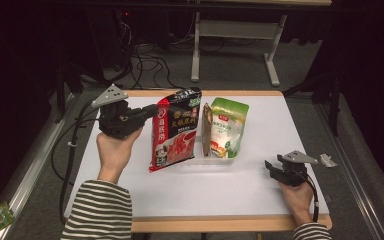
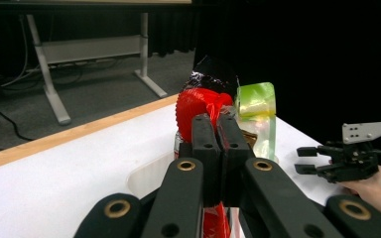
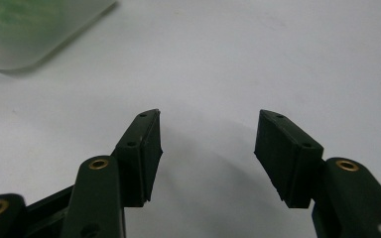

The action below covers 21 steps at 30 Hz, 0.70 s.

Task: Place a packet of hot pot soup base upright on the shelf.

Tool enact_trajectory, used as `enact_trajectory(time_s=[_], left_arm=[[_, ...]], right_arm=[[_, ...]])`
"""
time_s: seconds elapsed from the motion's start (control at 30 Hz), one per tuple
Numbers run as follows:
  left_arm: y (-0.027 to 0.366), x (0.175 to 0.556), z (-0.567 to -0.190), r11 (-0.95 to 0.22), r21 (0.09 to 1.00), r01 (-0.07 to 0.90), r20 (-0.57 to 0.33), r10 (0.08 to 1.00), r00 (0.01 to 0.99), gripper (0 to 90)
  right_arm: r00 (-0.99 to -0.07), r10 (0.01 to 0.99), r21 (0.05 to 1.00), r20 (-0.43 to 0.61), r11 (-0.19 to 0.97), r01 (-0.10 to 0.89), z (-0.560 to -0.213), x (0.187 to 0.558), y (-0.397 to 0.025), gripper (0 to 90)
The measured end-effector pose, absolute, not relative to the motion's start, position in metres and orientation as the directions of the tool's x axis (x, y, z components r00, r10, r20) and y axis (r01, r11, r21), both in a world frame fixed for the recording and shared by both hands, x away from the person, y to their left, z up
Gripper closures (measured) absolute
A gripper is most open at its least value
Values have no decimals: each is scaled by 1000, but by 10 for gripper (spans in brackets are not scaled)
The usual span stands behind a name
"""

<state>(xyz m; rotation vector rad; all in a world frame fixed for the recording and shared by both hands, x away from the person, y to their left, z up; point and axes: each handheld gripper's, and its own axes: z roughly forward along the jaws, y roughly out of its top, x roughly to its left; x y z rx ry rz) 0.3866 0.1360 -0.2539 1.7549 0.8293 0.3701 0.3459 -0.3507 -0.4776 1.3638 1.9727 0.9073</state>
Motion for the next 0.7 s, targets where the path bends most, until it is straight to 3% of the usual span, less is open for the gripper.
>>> enact_trajectory(time_s=[0.7], left_arm=[[117,412,-264,-106,935,339,-158,733,662,893]], right_arm=[[-318,945,796,-78,251,550,-478,345,-351,445]])
